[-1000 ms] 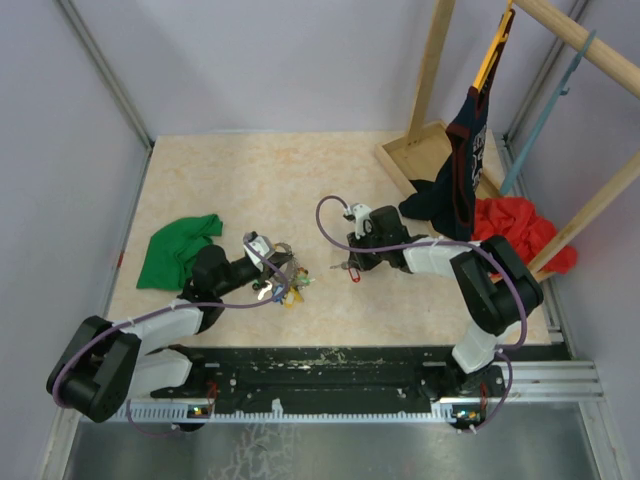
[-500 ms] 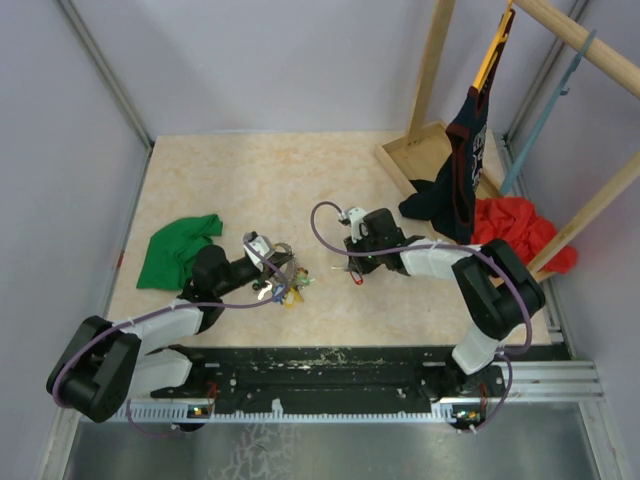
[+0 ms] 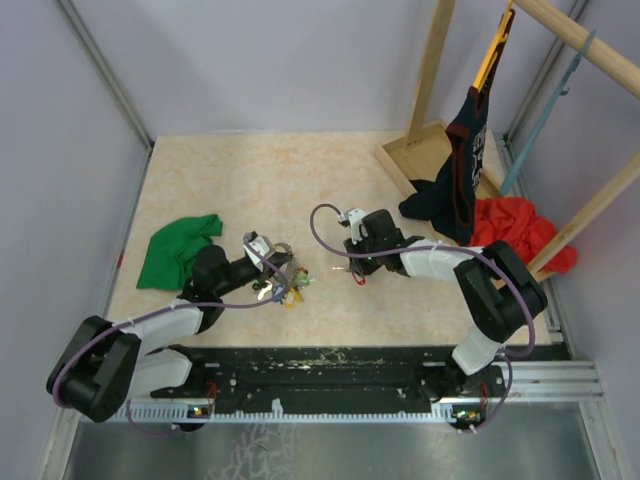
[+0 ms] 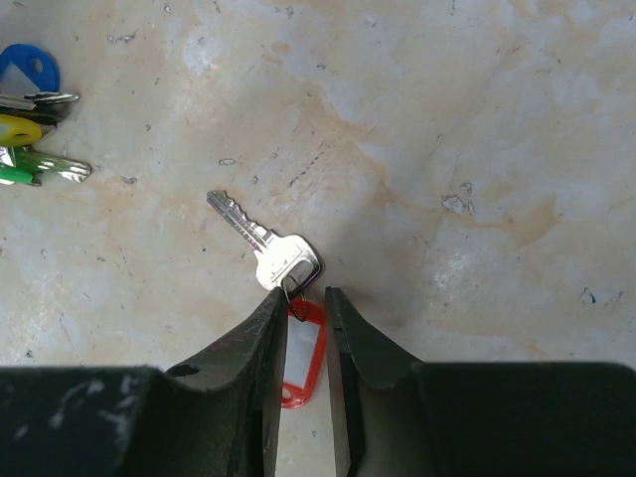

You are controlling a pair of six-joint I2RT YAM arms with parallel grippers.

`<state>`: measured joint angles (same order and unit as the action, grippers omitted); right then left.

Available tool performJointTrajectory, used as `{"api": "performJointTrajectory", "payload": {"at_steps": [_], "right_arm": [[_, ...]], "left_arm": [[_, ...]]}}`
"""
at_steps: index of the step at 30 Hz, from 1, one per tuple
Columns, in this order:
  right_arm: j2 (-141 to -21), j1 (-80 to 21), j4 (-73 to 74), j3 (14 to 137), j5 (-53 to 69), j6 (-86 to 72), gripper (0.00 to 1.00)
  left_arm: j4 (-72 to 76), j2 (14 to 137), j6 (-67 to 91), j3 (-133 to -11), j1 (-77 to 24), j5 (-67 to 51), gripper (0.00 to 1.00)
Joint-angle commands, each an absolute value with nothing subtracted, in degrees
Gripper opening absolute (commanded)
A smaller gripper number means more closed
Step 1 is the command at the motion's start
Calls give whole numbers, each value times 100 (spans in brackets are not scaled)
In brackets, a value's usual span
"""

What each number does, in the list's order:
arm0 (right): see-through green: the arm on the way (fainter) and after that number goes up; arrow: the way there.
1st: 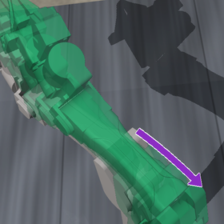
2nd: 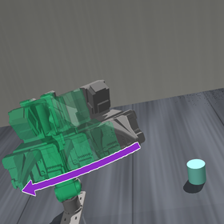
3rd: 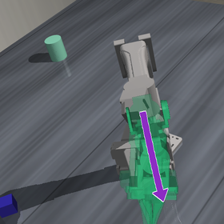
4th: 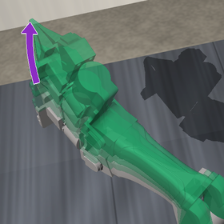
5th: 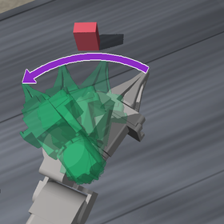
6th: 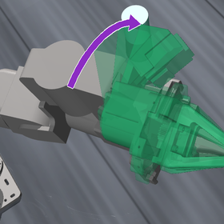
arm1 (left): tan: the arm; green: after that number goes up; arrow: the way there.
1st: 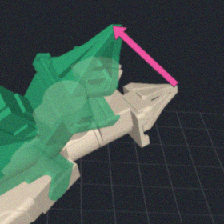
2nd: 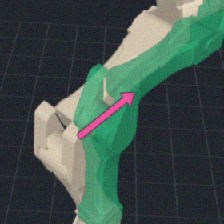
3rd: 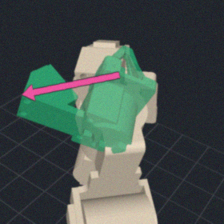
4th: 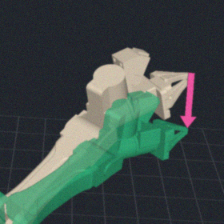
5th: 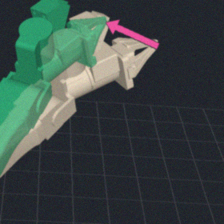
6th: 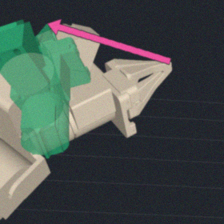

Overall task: Put the keys on the keyring
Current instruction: Pick up the key from the center of the board.

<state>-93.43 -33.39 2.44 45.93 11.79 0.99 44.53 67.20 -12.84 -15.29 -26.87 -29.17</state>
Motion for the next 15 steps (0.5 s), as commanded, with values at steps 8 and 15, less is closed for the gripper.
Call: {"api": "performJointTrajectory", "payload": {"at_steps": [8,15], "right_arm": [[-9203,-3479,406,4843,917,97,18],[-9111,-3524,485,4808,836,110,15]], "left_arm": [[4623,6698,-1213,-1648,-2680,-2974,0],[4614,6670,-1218,-1639,-2674,-2967,0]]}}
